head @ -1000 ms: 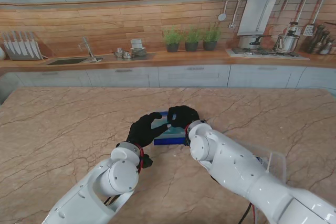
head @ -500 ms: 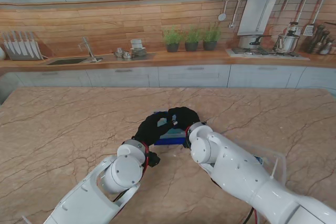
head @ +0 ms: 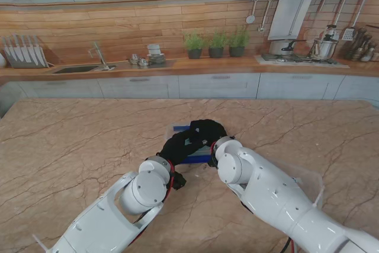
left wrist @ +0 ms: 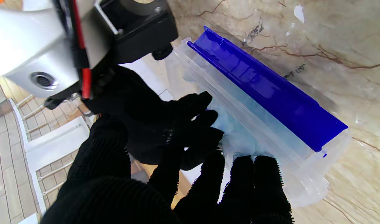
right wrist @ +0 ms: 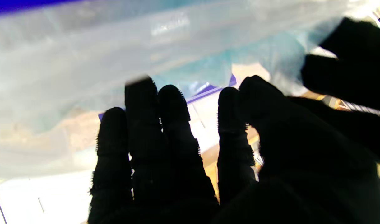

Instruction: Fold the bubble film and place it into the plastic crate

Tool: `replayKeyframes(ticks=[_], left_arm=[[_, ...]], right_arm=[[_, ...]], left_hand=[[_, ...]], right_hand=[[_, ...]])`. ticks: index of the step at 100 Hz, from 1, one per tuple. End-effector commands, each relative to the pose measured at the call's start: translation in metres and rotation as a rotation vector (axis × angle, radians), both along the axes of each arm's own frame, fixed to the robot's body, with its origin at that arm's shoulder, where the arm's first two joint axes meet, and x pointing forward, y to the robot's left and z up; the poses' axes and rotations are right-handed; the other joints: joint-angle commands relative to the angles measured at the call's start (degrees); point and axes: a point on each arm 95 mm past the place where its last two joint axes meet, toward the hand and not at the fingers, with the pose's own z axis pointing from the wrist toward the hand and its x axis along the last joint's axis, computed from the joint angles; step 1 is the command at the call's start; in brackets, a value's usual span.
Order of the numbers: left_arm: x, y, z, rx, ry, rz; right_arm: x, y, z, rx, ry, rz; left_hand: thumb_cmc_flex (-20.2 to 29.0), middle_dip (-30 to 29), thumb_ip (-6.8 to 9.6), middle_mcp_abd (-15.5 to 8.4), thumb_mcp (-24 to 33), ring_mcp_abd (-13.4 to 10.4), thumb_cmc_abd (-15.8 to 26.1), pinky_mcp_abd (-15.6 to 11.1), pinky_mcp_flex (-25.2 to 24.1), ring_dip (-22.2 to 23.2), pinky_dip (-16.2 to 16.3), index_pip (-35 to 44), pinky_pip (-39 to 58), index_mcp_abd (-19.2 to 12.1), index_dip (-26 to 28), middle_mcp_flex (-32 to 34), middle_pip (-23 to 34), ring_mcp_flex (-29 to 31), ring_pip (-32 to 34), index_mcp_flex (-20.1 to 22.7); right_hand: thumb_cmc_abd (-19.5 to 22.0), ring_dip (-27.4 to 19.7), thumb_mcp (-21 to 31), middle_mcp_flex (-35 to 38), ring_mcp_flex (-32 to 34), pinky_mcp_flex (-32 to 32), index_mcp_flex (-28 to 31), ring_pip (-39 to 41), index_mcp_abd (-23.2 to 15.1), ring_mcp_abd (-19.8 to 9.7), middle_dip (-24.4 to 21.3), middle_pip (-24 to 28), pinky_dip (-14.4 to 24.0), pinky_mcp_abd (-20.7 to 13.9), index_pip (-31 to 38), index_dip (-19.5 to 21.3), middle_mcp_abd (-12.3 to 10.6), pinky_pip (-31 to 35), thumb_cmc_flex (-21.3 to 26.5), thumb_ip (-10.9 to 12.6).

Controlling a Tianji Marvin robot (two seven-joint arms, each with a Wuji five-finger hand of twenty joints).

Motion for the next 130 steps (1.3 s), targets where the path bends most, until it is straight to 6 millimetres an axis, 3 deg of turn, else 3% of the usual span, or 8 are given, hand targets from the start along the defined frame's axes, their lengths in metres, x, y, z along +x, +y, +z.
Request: replayKeyframes(ticks=[1,29,44,75,110,130], left_arm=[[-0.002,-0.003,-0.003,-0.002,0.011,0.001],[0.004,-0.006,-0.004,0.029,0.072,-0.011],[0.008,-0.008,-0.008,0.047,0.11,-0.043],[0.012,-0.014,-0.019,0.142,0.124,-0.077],[0.019,-0.018,-0.025,0.21,0.137,-0.147],[0.024,-0.021,-0.029,0.315,0.118,-0.199]], right_arm=[[-0.001,-0.004,0.004,-0.002,-0.02,0.0],[-0.008,-0.021,0.021,-0.036,-0.097,-0.004],[-0.012,-0.039,0.028,-0.096,-0.151,-0.008],[-0.023,-0.069,0.043,-0.142,-0.219,-0.042],[-0.038,-0.08,0.054,-0.096,-0.283,-0.064],[-0.049,-0.082,0.06,-0.075,-0.331,-0.05]], left_hand=[[1.3,-0.8,2.04,-1.2,-1.5,-1.4,2.2,-2.9,0.0,-0.5,-1.2,-1.6,-1.0,0.6,-0.5,-1.3,-0.5,-1.0,0.0,-0.1],[0.5,-0.9,1.91,-0.5,-2.2,-0.5,2.9,-2.5,-0.2,-0.7,-1.6,-2.5,-1.9,2.1,-0.9,-1.0,-0.7,-1.6,-0.3,0.0],[-3.9,-1.3,1.76,-1.1,-2.9,-1.1,2.2,-2.9,0.1,-1.5,-3.5,-4.7,-5.7,4.0,-1.7,-1.9,-1.5,-2.4,-1.7,2.7],[-4.6,-1.4,1.94,-1.5,-2.5,-1.0,1.6,-2.8,0.3,-2.5,-4.7,-7.8,-8.4,3.7,-1.9,-2.9,-1.6,-2.4,-3.5,3.2],[-8.3,-2.0,2.43,-2.1,-2.7,-1.4,-1.5,-2.4,0.3,-3.4,-6.1,-9.9,-11.5,2.9,-2.5,-4.7,-2.6,-2.9,-6.4,0.4],[-9.1,-2.2,2.63,-1.8,-2.4,-0.8,-2.8,-0.9,0.2,-2.7,-6.8,-10.8,-13.1,2.9,-3.1,-4.7,-2.9,-3.2,-7.5,0.4]], right_hand=[[0.7,-0.2,-0.7,-1.2,-1.2,-0.8,-1.3,-0.7,0.2,1.1,0.0,-0.4,-0.7,0.8,-0.6,-0.2,1.0,-0.3,-0.5,-0.9],[1.2,-0.3,0.5,-1.7,-2.0,-1.3,-1.2,-1.3,0.0,1.1,0.0,-0.8,-0.9,1.1,-0.7,0.1,1.0,-1.5,2.0,-0.5],[1.9,-0.3,0.7,-1.9,-2.3,-1.4,-1.4,-1.6,-0.2,1.0,-0.1,-1.1,-0.9,1.1,-0.8,0.1,1.0,-1.8,1.5,-0.9],[2.3,-0.3,0.5,-2.2,-2.7,-1.5,-1.5,-2.0,-0.2,1.1,-0.1,-1.6,-0.8,1.2,-1.0,0.2,1.1,-2.2,1.5,-0.9],[2.8,-0.1,-0.4,-2.4,-3.0,-1.6,-1.6,-2.2,0.0,1.2,0.0,-1.7,-0.7,1.2,-1.2,0.2,1.2,-2.4,1.1,-0.8],[3.1,0.0,-1.4,-2.3,-2.8,-1.6,-1.7,-2.1,0.0,1.0,0.1,-1.7,-0.6,1.2,-1.3,0.3,1.1,-2.4,0.6,-0.5]])
